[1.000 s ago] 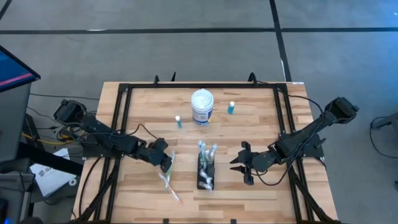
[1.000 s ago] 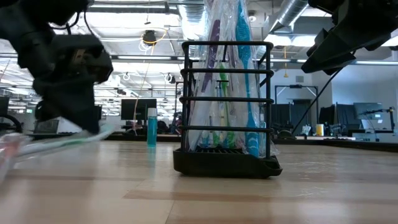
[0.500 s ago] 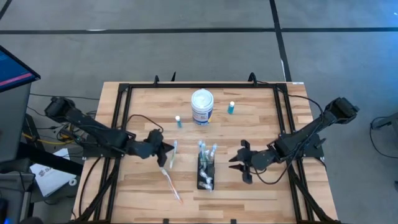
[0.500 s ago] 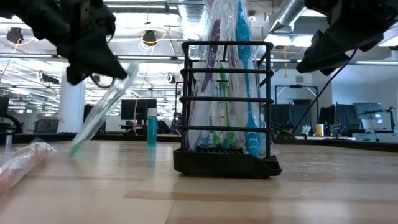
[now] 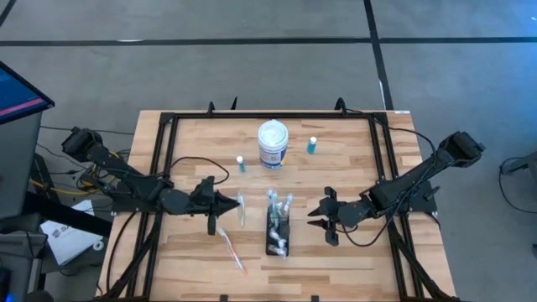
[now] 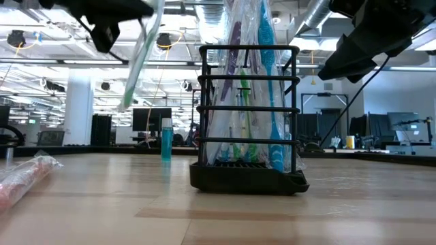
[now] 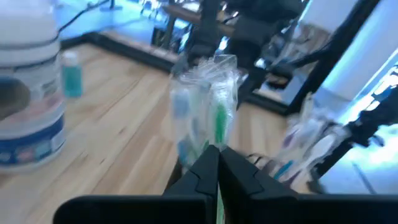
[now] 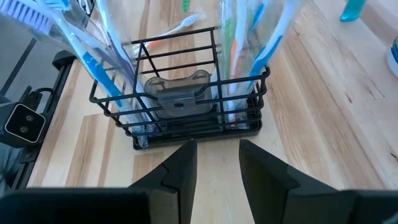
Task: Pick & Place toothbrushing station
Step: Put the green toothbrush into the black mesh organizer
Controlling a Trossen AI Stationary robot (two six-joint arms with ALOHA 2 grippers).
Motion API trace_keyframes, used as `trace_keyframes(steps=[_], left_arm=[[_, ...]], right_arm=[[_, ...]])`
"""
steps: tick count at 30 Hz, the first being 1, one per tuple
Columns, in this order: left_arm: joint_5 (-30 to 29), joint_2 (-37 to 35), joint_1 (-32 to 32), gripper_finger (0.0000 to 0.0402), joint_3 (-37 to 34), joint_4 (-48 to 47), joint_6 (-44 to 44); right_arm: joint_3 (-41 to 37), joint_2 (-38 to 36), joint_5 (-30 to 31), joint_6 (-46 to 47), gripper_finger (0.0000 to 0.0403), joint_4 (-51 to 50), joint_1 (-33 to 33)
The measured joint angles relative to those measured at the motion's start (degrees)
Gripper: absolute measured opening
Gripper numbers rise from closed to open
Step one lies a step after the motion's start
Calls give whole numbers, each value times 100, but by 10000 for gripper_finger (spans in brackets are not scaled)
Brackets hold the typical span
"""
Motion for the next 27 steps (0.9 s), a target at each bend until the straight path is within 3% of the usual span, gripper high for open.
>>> trace_keyframes(steps=[14,27], left_arm=[[134,751,-77,0,0,1515,491],[896,979,-81,0,0,2595,639]], right_arm=[[0,0,0,-2,111,0,0],[0,0,2,-2,111,0,0]])
